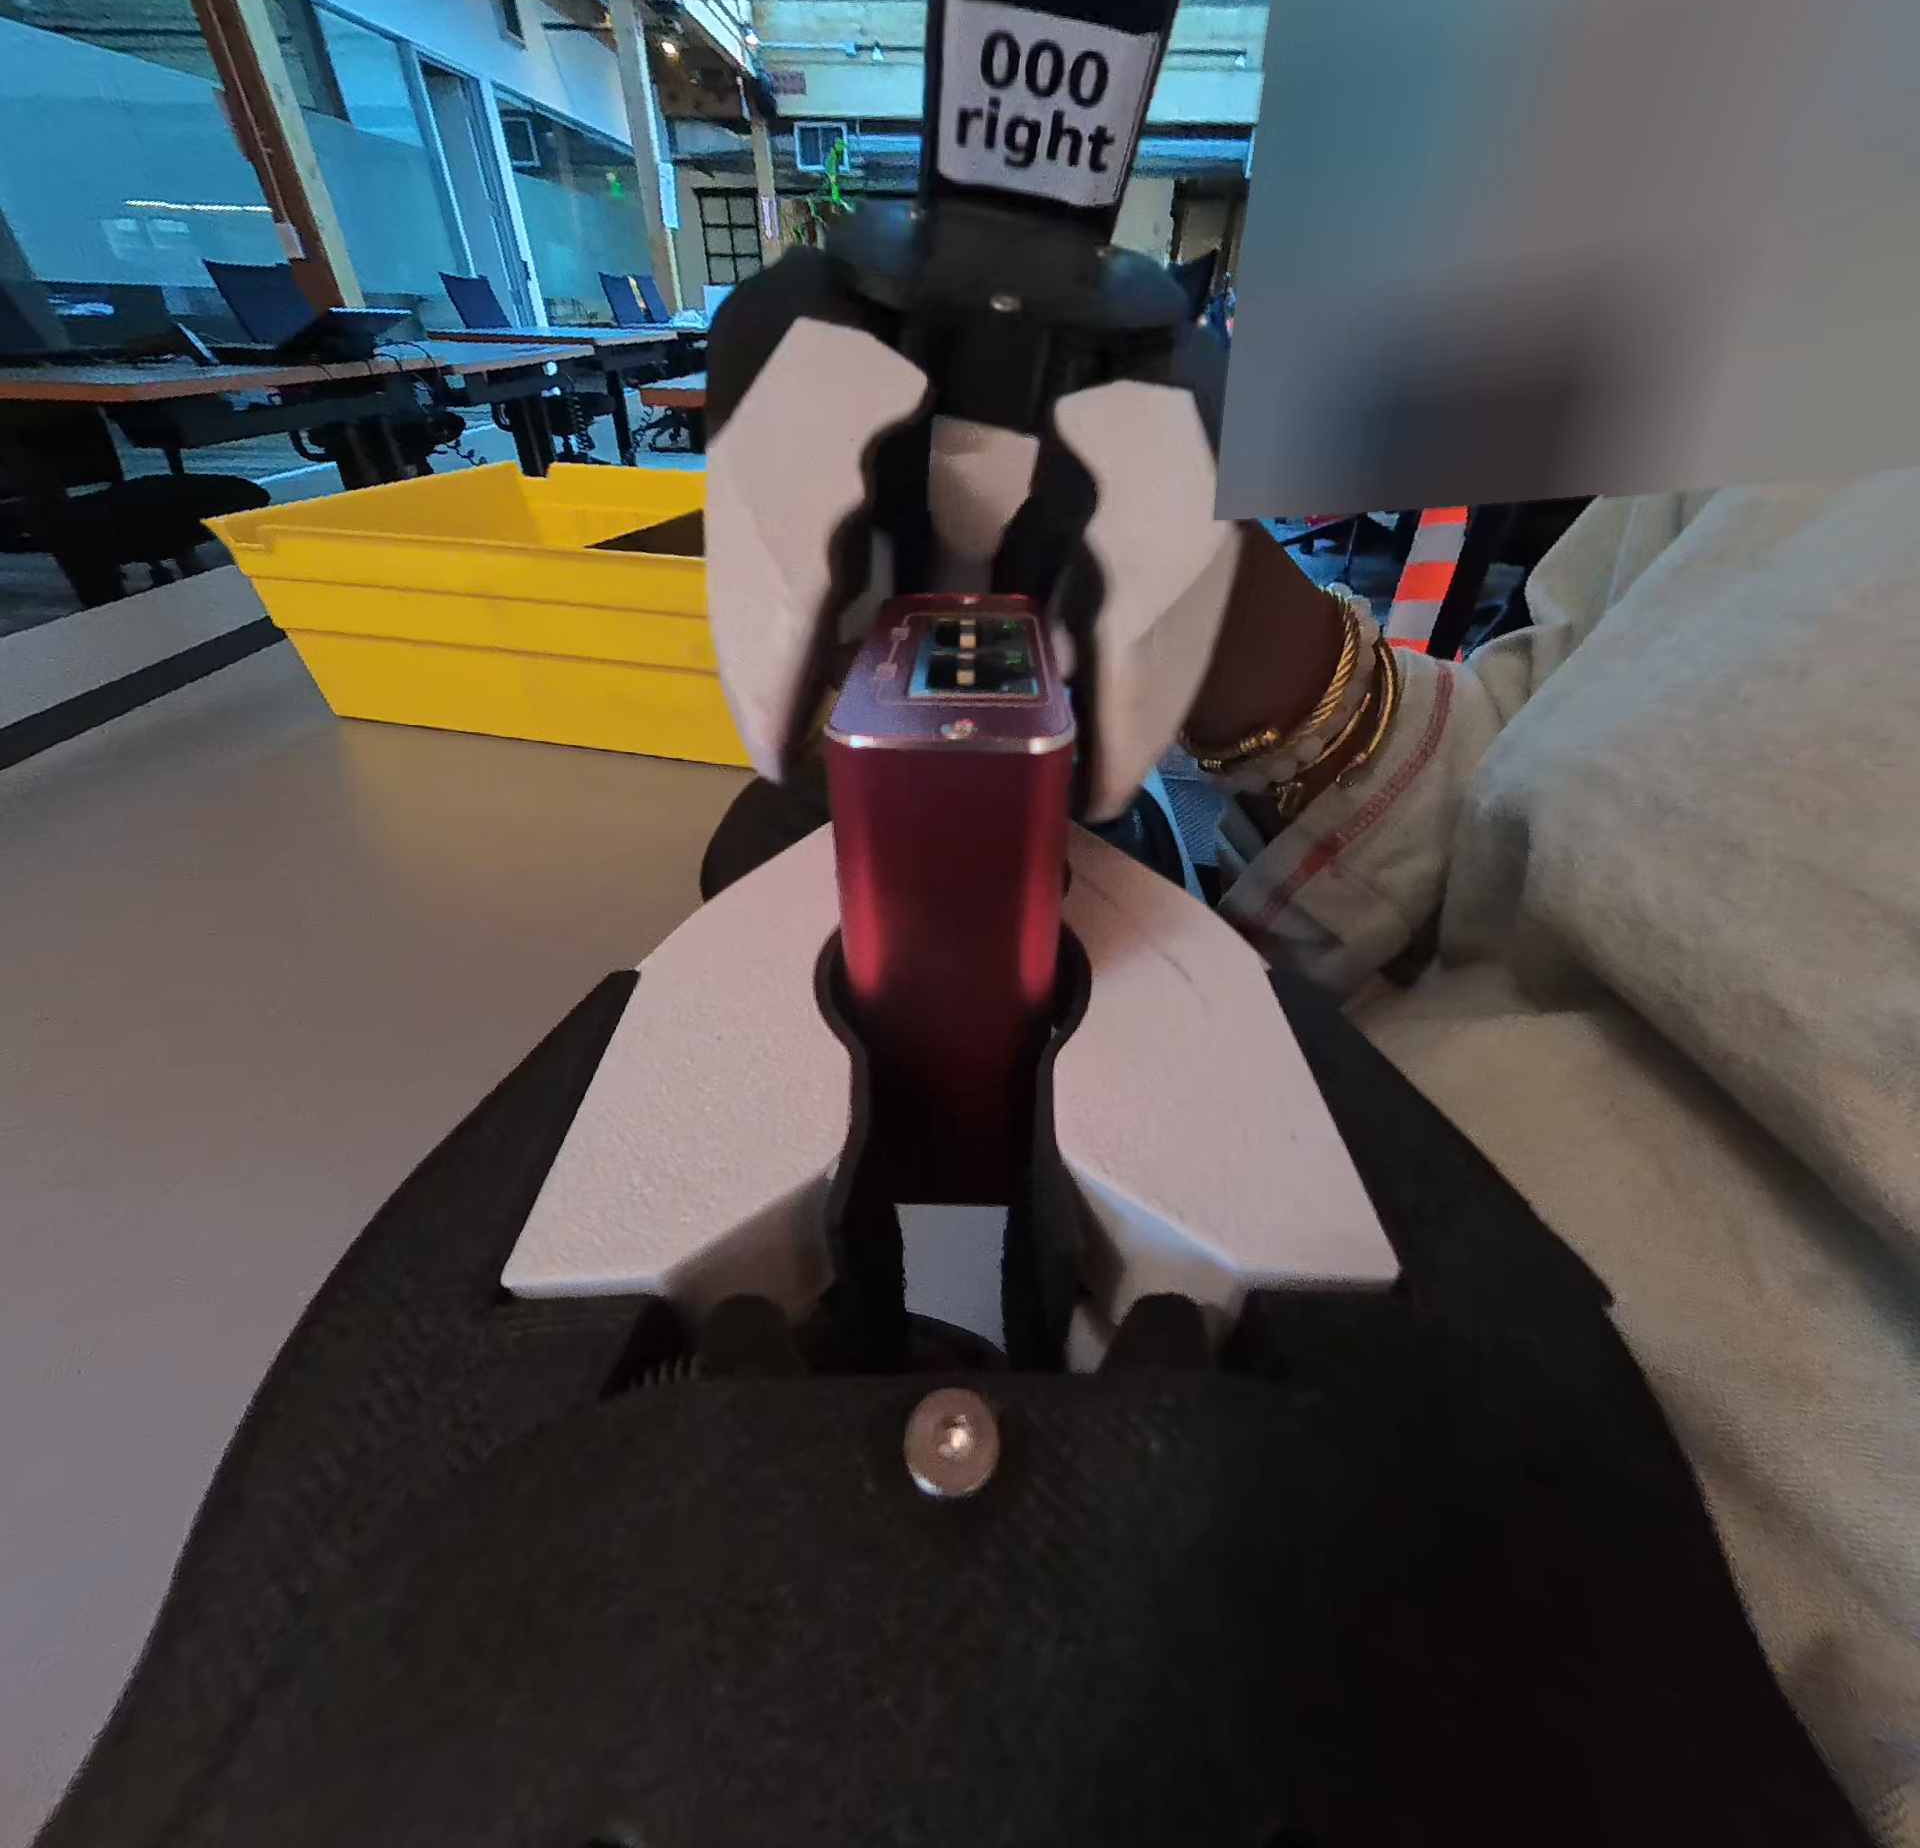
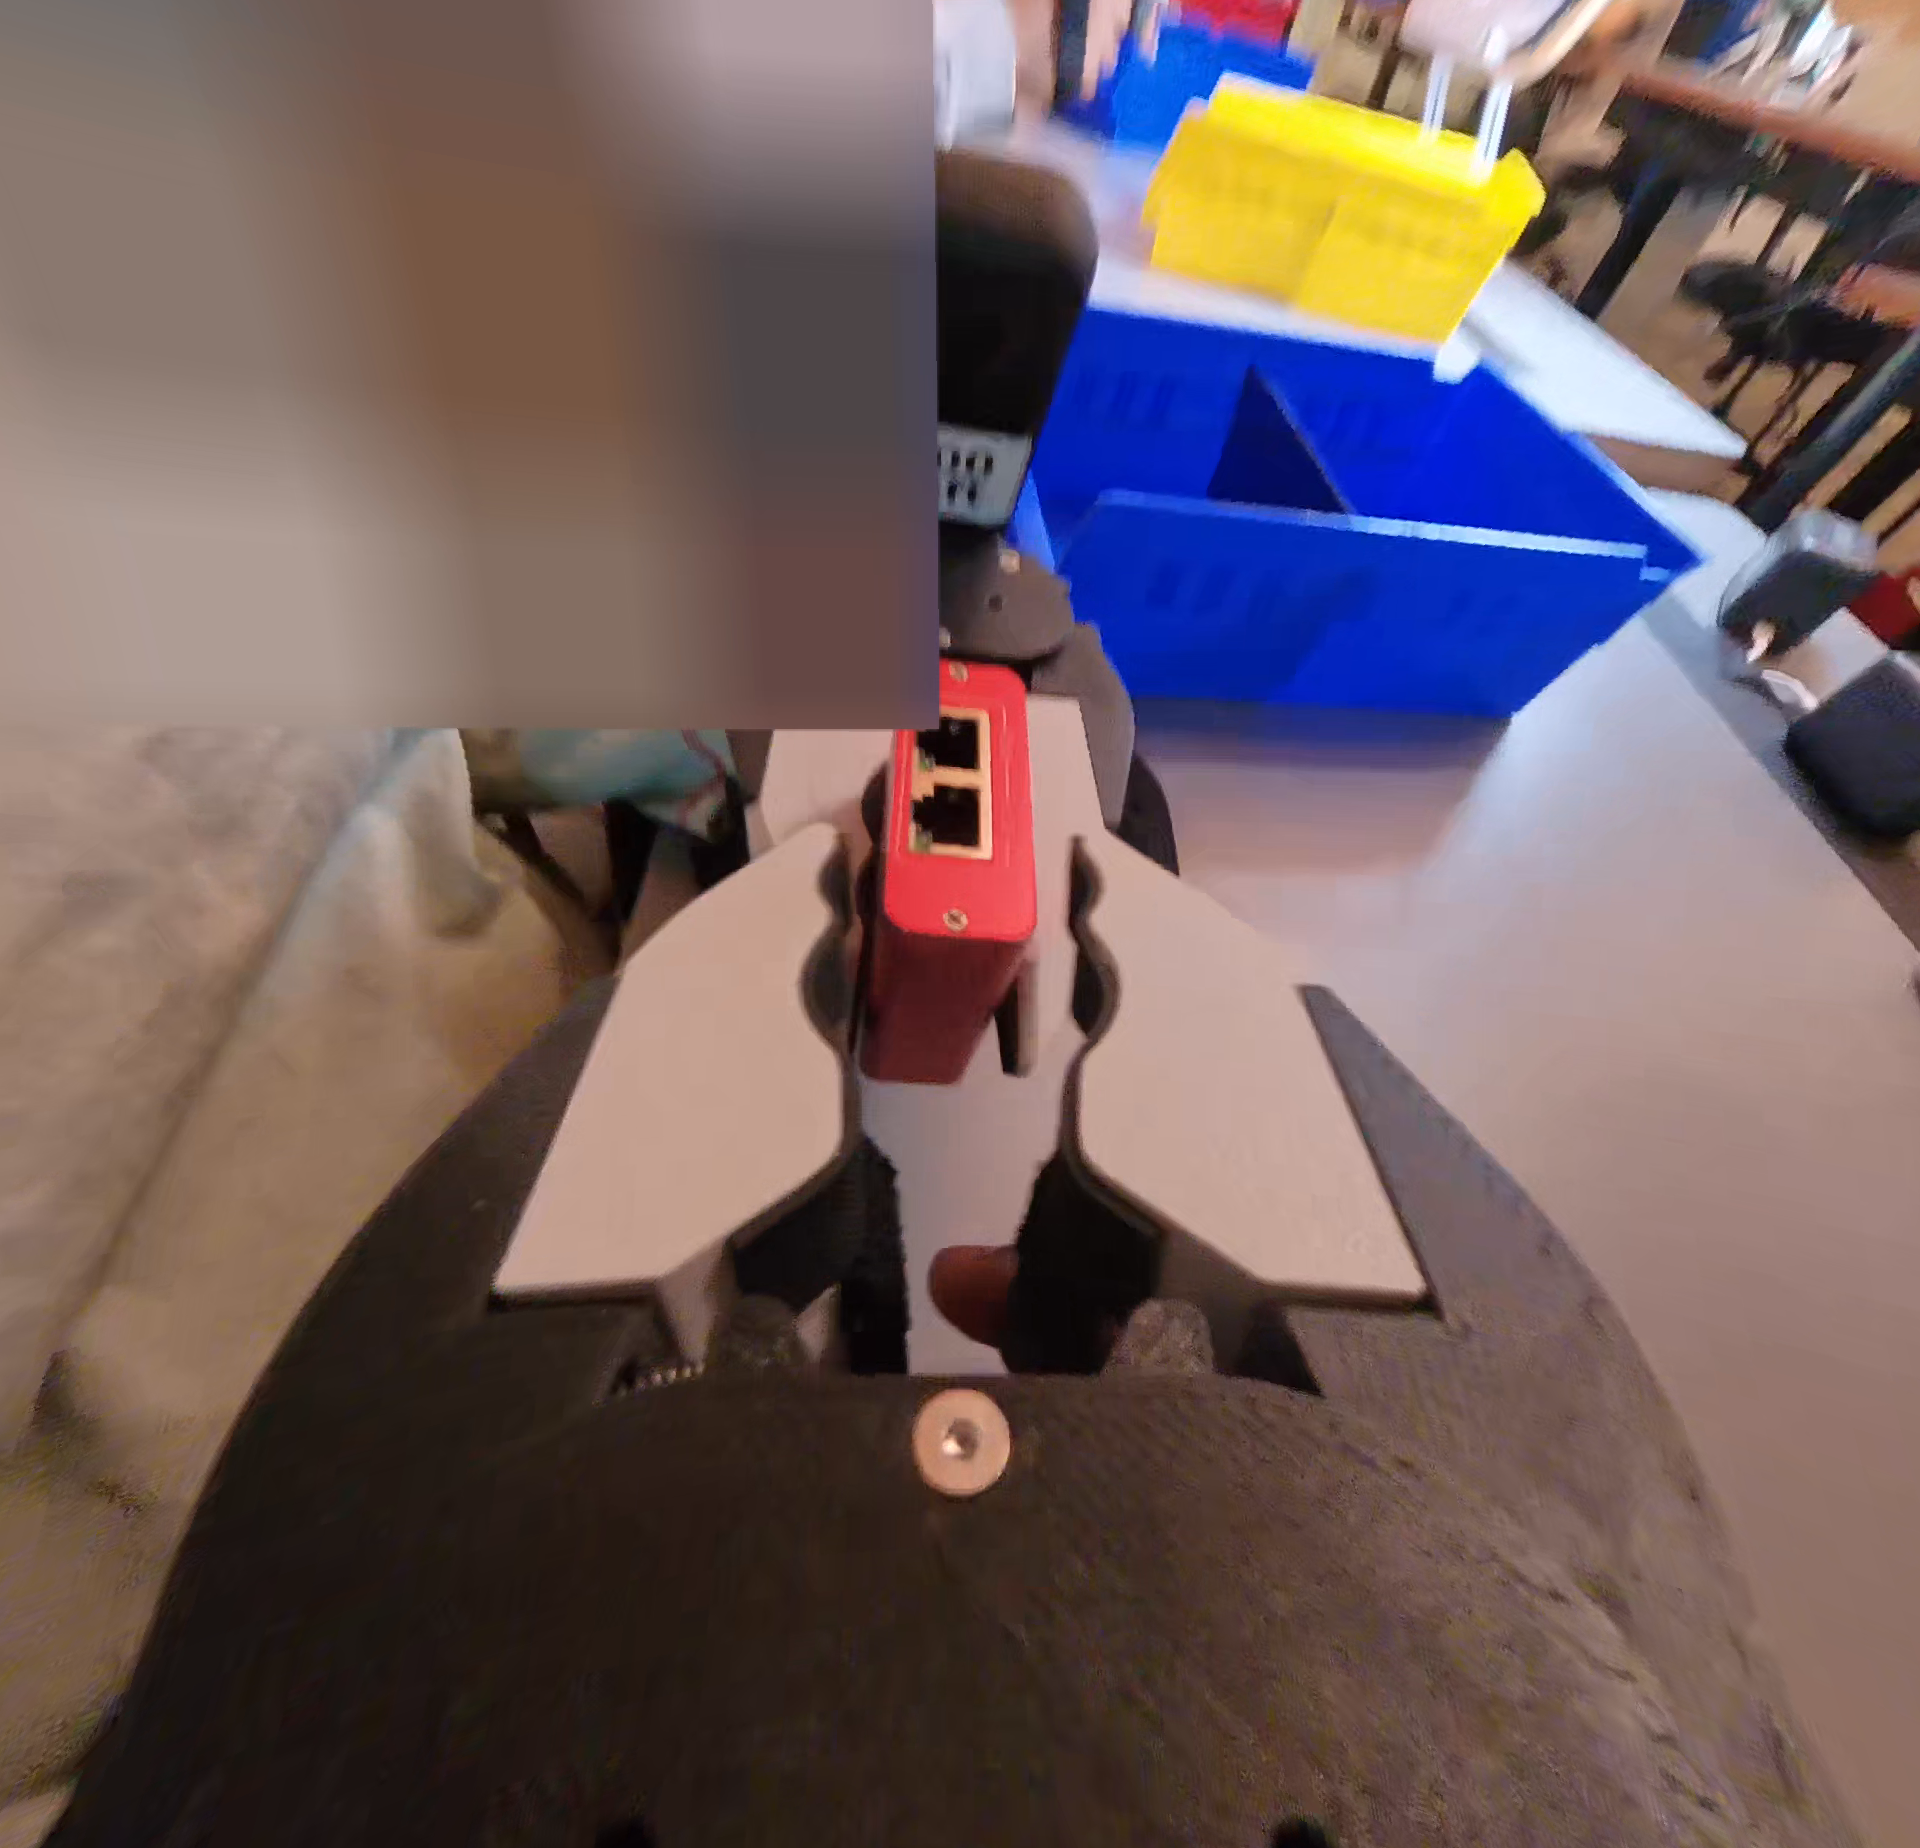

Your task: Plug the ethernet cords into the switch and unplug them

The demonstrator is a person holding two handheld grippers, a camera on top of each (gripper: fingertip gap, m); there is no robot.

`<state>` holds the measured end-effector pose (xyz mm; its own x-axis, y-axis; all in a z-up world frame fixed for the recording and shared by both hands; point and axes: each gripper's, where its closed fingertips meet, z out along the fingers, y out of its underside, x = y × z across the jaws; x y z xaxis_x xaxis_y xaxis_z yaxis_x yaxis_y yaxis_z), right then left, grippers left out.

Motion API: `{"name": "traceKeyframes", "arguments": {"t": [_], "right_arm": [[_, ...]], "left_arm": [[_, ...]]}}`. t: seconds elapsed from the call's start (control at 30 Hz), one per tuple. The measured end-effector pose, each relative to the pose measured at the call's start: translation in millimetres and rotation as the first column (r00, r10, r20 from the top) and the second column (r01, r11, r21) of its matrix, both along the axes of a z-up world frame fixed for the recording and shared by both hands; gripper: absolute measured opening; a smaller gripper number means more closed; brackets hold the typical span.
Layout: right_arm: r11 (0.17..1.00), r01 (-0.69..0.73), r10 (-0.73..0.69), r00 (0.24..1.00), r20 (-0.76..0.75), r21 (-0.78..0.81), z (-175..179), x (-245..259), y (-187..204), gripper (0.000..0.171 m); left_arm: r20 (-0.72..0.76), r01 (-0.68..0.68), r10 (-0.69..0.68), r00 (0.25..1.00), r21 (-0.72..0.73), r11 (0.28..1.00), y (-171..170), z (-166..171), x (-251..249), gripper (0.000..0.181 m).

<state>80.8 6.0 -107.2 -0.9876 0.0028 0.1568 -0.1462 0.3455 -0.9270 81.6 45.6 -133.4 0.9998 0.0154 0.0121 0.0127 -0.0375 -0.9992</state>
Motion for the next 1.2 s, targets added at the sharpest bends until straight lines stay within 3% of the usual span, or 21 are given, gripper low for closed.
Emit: {"name": "traceKeyframes", "arguments": {"t": [0.03,0.2,0.33,0.4,0.53,0.63,0.73,1.03,1.2], "right_arm": [[0.999,-0.001,0.001,1.0,-0.021,0.034,-3.9,0.4,2.0,0.029],[0.996,0.073,-0.068,0.995,-0.078,0.059,-0.5,-4.5,19.5,0.027],[0.951,0.299,-0.304,0.95,-0.071,-0.073,28.9,-39.4,67.3,0.027],[0.856,0.499,-0.51,0.858,-0.062,-0.137,44.1,-72.6,112.3,0.027],[0.523,0.834,-0.849,0.529,-0.019,-0.177,55.9,-138.0,225.0,0.027],[0.31,0.945,-0.95,0.312,0.004,-0.103,42.0,-175.0,292.3,0.027],[0.202,0.979,-0.979,0.202,-0.001,0.008,20.8,-203.7,329.8,0.027],[0.133,0.984,-0.988,0.141,-0.067,0.116,-13.3,-267.4,359.0,0.027],[0.091,0.953,-0.988,0.122,-0.094,0.288,-39.6,-286.6,365.5,0.027]], "left_arm": [[-0.005,-0.006,0.006,1.0,-0.011,1.0,0.7,-1.6,-0.5,0.029],[0.018,-0.035,0.035,0.999,-0.002,0.999,0.3,0.0,-5.8,0.037],[0.143,-0.138,0.126,0.982,0.081,0.987,-10.2,9.4,-27.0,0.042],[0.207,-0.175,0.15,0.967,0.105,0.979,-14.8,11.5,-35.5,0.042],[0.282,-0.212,0.172,0.944,0.119,0.97,-19.0,11.4,-44.9,0.041],[0.303,-0.214,0.17,0.937,0.115,0.97,-19.0,10.2,-46.9,0.041],[0.324,-0.218,0.171,0.931,0.116,0.969,-19.7,9.6,-48.9,0.041],[0.372,-0.222,0.163,0.914,0.122,0.967,-21.4,8.7,-52.9,0.04],[0.383,-0.222,0.159,0.91,0.127,0.967,-22.1,8.9,-53.7,0.04]]}}
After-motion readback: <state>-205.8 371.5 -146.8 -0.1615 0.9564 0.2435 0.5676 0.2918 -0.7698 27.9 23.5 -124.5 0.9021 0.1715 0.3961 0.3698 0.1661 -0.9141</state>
